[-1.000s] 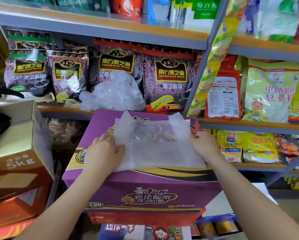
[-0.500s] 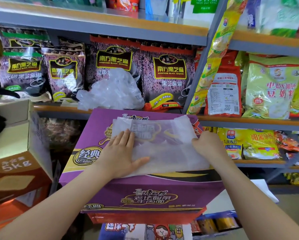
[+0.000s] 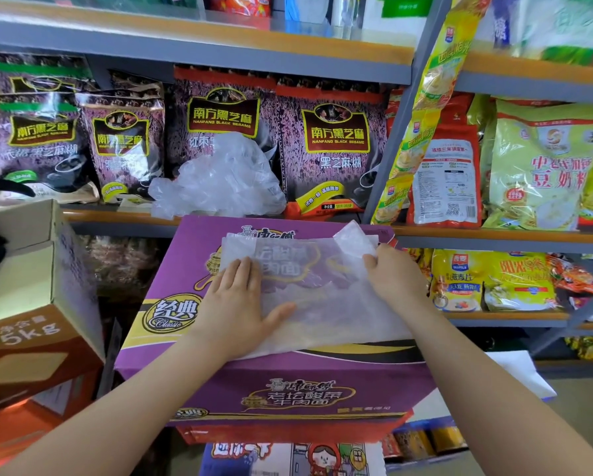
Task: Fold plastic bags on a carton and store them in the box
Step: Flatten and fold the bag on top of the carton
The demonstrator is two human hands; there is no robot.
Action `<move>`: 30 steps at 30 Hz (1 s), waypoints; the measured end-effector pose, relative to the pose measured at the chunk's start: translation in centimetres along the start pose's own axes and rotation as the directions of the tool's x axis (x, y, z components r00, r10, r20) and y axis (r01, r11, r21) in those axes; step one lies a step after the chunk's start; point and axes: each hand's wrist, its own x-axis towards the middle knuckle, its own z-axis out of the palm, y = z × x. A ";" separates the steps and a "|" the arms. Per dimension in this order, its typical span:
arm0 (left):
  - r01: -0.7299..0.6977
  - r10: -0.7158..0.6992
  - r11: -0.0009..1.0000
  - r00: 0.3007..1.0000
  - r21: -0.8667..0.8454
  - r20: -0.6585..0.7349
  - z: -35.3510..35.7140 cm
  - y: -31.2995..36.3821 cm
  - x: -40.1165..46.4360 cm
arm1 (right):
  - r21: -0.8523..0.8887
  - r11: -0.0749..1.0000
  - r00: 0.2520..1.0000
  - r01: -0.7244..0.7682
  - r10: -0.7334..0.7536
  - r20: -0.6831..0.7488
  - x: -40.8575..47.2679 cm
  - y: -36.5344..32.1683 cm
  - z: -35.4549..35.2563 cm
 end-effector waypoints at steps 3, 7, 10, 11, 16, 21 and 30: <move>0.023 -0.022 1.000 0.998 -0.006 0.055 0.0 -0.2 -0.5 | -0.056 0.998 0.998 -0.037 0.034 -0.053 -0.5 0.0 0.4; 0.002 -0.003 1.000 0.997 0.012 0.076 -0.1 -0.2 -1.1 | -0.128 0.985 0.993 -0.116 0.116 -0.008 -0.3 -0.1 0.0; -0.012 0.010 1.000 0.997 0.028 0.076 0.0 -0.3 -1.1 | -0.152 0.979 0.991 -0.133 0.136 0.011 -0.6 -0.2 -0.5; -0.016 0.013 1.000 0.997 0.028 0.081 0.0 -0.3 -1.0 | -0.144 0.981 0.990 -0.132 0.137 0.023 -0.6 -0.2 -0.6; -0.084 0.079 0.996 0.990 0.038 0.115 -0.3 -0.3 -0.3 | 0.068 0.985 0.984 -0.156 0.149 0.097 0.3 -0.3 -1.7; -0.128 0.127 0.992 0.975 -0.002 0.185 -0.5 0.2 0.0 | 0.247 0.963 0.994 -0.105 0.108 0.002 2.3 -0.4 -1.0; -0.158 0.164 0.986 0.980 -0.059 0.109 -2.1 0.9 0.7 | 0.335 0.939 0.997 -0.082 0.074 0.037 3.5 -0.7 -0.3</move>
